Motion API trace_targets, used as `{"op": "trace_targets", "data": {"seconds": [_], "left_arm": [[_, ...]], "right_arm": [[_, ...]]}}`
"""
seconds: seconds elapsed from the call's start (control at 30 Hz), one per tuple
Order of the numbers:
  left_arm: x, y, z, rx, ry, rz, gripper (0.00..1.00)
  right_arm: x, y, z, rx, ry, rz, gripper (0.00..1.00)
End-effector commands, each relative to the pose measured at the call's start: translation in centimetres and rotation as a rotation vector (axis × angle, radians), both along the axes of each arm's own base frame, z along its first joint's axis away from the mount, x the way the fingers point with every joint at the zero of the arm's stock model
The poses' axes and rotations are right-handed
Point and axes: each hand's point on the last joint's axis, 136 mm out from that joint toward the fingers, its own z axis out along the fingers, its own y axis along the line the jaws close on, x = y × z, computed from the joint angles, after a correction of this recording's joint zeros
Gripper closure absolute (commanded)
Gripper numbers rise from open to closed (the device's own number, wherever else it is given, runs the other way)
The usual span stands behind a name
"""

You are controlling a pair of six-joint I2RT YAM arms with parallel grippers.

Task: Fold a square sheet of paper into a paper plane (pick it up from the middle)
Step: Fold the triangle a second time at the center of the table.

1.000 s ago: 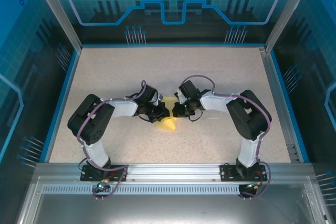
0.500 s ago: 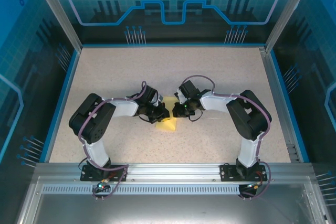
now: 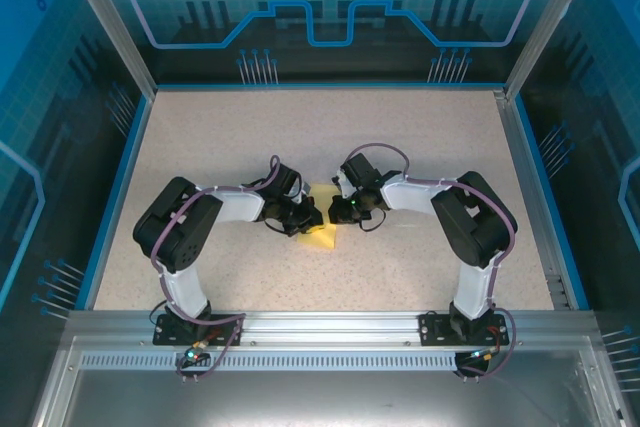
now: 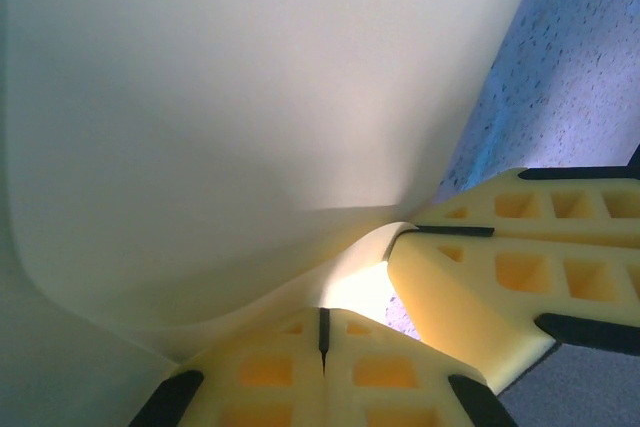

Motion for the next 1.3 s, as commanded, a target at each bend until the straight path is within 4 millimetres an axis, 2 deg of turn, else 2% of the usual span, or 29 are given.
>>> {"op": "trace_targets", "data": {"seconds": [0.0,0.23,0.37,0.53,0.63,0.67,0.77,1.03,1.27], "left_arm": [[-0.3,0.5,-0.9,0.04,0.018,-0.005,0.95],[-0.6,0.9,-1.5,0.066,0.045,-0.003,0.95],[-0.9,1.3,-1.9,0.089,0.064,0.004,0.96],[-1.1,1.5,-2.0,0.101,0.07,0.006,0.96],[-1.2,1.5,-2.2,0.102,0.075,0.008,0.96],[-1.2,1.5,-2.2,0.104,0.076,0.008,0.96],[-1.2,1.5,-2.2,0.101,0.076,0.008,0.96],[-1.2,1.5,-2.2,0.1,0.076,0.011,0.96],[-1.0,1.3,-2.1,0.087,0.072,0.008,0.96]], "right_arm": [[-0.1,0.1,-0.6,-0.03,0.008,0.01,0.91],[0.2,0.1,0.0,-0.024,-0.001,0.004,0.9],[0.6,0.4,1.6,-0.004,-0.026,-0.007,0.86],[1.3,-0.2,4.0,-0.011,-0.089,-0.04,0.82],[1.3,-0.9,4.7,-0.024,-0.116,-0.059,0.82],[1.2,-1.0,4.7,-0.025,-0.119,-0.057,0.85],[0.6,-1.1,4.3,-0.049,-0.119,-0.048,0.89],[-0.6,0.6,2.3,-0.042,-0.05,0.002,0.89],[-0.9,-0.1,0.4,-0.081,-0.017,-0.018,0.9]]}}
